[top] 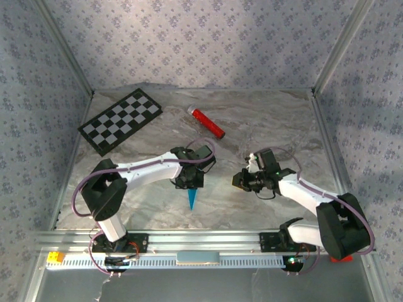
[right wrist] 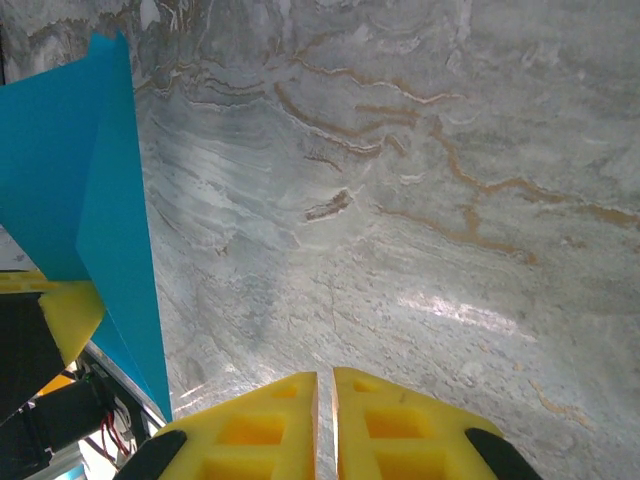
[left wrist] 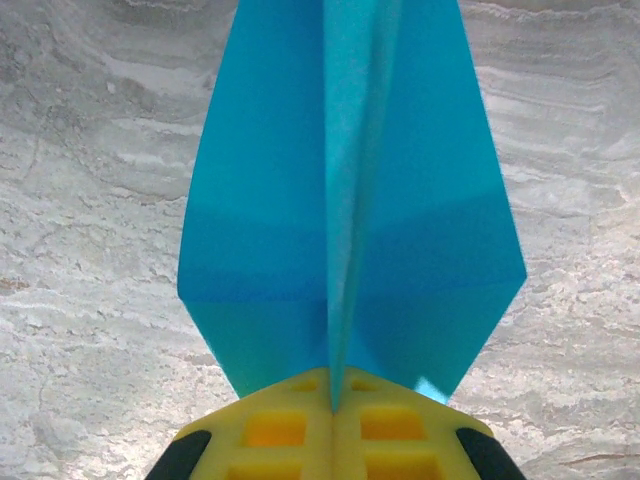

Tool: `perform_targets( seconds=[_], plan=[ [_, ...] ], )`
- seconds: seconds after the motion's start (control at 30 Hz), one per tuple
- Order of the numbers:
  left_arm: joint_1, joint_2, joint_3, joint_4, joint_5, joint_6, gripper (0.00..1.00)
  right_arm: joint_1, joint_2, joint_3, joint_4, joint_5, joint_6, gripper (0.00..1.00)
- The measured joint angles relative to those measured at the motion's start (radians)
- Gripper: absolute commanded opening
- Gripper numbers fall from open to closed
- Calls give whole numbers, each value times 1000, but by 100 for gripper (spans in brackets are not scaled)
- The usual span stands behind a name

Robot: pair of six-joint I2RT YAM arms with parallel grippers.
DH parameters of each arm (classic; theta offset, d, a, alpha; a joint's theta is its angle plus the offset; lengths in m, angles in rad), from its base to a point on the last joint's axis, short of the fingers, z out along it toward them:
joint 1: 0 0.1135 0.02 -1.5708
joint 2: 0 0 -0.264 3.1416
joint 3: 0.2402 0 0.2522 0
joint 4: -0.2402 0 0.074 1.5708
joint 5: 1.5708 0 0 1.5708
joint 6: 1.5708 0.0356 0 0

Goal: Fold a paper plane with a square sheet of paper (pick it up from the middle)
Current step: Move the paper plane to the center of the table.

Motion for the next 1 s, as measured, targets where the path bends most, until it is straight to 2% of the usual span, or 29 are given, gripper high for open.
perform_targets(
  seconds=[0.63, 1.0],
  plan=[
    [0, 57, -18, 20, 0, 6, 0, 37, 33, 46, 5, -3, 0, 18],
    [-5, 60, -23, 34, 1, 6, 6, 39, 37, 46, 5, -3, 0, 19]
  ],
)
